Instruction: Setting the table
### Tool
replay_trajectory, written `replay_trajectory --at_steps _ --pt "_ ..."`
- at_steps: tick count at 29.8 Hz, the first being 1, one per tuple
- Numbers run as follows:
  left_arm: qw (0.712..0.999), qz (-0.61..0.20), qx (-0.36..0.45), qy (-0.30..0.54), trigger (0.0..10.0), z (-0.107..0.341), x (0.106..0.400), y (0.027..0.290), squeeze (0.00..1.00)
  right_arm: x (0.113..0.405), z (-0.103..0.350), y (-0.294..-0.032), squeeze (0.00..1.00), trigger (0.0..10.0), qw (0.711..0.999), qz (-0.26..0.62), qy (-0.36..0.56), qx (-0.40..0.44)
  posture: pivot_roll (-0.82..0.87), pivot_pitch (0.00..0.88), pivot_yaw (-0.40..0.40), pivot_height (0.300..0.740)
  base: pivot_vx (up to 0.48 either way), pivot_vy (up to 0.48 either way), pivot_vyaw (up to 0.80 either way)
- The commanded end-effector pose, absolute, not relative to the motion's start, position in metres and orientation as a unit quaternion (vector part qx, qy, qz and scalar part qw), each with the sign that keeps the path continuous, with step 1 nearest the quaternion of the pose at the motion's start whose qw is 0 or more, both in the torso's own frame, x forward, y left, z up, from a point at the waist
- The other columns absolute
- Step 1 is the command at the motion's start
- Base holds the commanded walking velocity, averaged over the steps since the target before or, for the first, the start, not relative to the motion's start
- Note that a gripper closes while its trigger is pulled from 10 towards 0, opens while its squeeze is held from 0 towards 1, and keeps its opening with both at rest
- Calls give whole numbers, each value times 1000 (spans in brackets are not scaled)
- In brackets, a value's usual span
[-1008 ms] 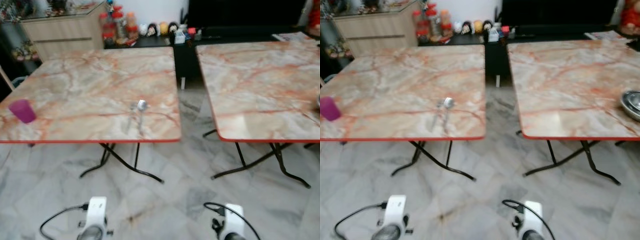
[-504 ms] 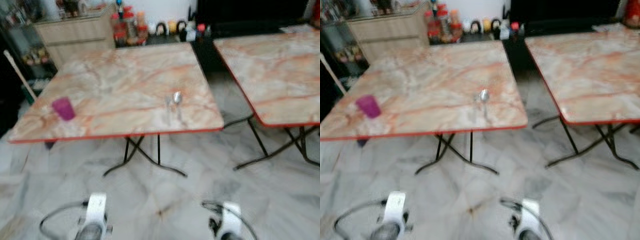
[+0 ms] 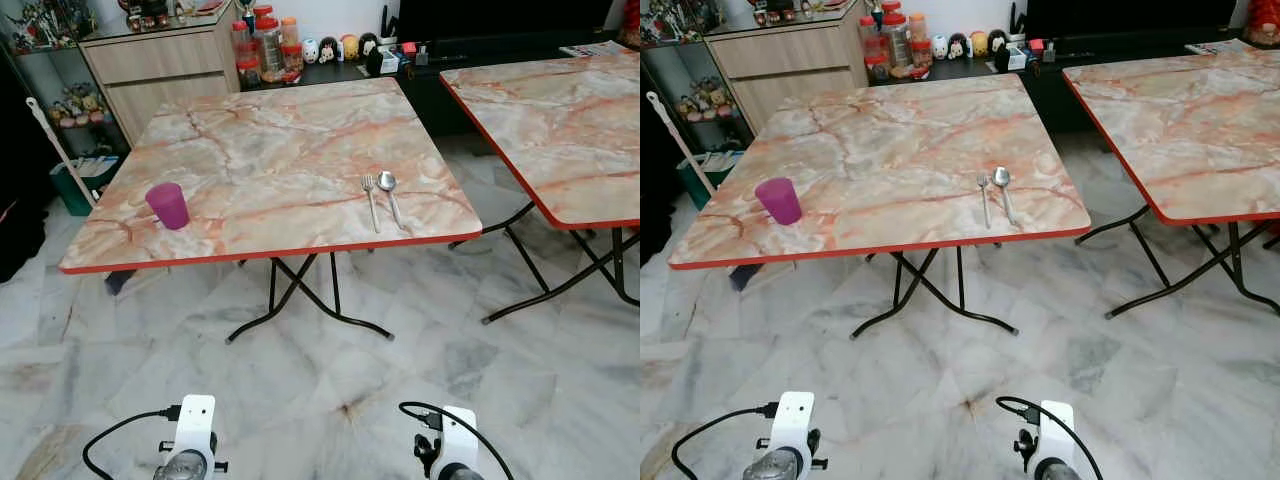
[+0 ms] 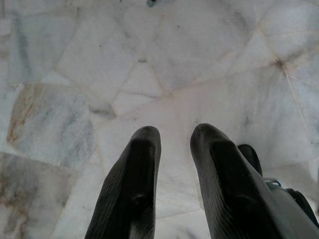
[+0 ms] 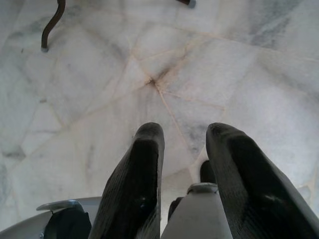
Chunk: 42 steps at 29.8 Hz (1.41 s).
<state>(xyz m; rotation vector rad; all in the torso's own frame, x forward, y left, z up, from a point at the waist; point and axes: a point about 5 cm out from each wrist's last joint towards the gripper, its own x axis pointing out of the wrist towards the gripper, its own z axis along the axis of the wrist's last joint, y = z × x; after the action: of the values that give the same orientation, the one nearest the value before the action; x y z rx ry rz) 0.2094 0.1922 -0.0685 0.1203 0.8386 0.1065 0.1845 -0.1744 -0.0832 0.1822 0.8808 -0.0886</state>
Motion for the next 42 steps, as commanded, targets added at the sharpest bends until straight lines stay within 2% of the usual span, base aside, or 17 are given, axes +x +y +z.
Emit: replay_trajectory --at_steps 1,29,42 --pt "910 54 60 407 10000 -68 211 194 0 189 -81 -174 0 10000 902 -48 418 94 -182 0 85 740 259 0 0" --pt "912 61 55 402 10000 -66 214 194 0 191 -80 -177 0 10000 904 -47 415 91 -180 0 75 740 286 0 0" --pt "909 60 59 409 10000 -69 209 196 0 183 -83 -180 0 10000 903 -36 422 72 -189 0 84 740 302 0 0"
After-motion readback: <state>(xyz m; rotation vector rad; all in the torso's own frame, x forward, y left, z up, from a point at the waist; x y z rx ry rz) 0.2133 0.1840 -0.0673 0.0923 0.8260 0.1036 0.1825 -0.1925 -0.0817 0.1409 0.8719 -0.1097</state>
